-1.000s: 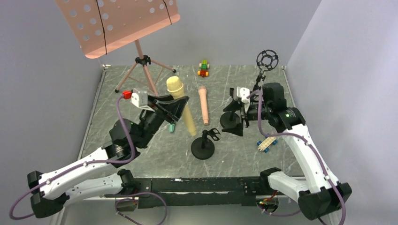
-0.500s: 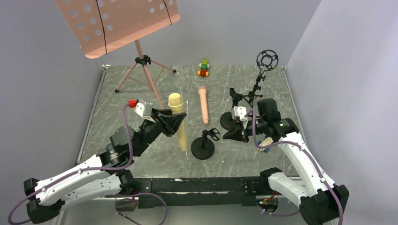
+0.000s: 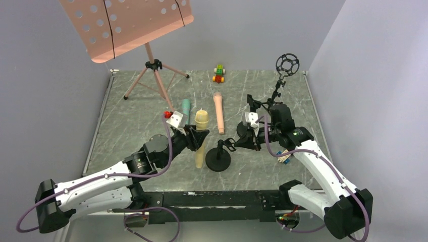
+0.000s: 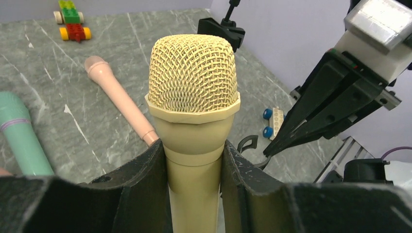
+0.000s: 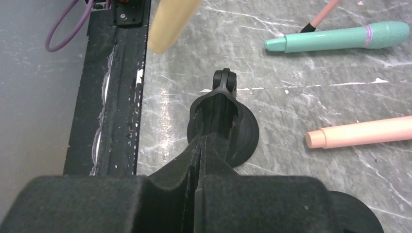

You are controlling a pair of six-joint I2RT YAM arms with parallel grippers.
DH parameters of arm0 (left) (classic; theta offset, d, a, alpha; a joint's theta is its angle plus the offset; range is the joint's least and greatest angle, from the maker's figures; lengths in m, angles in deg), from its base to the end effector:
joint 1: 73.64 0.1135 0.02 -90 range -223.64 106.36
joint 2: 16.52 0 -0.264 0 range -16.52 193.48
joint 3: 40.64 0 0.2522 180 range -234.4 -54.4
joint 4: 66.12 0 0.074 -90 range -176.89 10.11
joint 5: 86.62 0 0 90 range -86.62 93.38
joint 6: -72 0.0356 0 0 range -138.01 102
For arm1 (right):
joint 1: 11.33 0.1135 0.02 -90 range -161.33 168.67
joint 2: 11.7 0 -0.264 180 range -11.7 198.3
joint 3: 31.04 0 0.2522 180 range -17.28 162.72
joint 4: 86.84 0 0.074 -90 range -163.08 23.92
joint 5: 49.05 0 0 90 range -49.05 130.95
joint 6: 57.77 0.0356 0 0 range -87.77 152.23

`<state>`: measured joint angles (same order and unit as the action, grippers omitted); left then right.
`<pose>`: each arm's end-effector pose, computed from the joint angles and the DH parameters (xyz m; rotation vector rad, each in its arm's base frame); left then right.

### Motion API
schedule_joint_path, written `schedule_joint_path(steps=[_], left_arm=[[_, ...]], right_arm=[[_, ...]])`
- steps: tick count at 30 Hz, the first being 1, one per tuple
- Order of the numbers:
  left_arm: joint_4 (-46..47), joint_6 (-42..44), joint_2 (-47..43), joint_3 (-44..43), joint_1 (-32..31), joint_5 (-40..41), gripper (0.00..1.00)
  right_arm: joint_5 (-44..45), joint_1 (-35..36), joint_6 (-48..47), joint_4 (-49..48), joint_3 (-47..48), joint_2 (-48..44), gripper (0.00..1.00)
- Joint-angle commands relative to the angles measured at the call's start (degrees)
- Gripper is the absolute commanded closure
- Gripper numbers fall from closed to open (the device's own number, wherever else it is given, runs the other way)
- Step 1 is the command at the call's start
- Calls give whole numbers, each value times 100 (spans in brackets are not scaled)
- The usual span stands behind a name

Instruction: Attach the microphones to the stand

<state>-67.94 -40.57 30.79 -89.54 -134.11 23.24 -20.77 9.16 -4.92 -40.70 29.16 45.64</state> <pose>0.1094 -0.1686 0.3141 0.2584 1.6209 -0.8556 0.1722 0.0978 0.2860 -1.4085 1.4952 1.0515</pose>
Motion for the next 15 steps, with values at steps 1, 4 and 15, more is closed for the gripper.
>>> schedule_joint_path(steps=[1,4,15], left_arm=[[758,201,18,-225,9,69,100],[792,320,111,-357,9,43,100],[1170,250,557,-199,9,53,100]], right_arm=[[84,150,223,-470,-84,2,97],[197,202,465,-755,-240,-41,94],[511,284,1007,-1257,-404,-46,69]])
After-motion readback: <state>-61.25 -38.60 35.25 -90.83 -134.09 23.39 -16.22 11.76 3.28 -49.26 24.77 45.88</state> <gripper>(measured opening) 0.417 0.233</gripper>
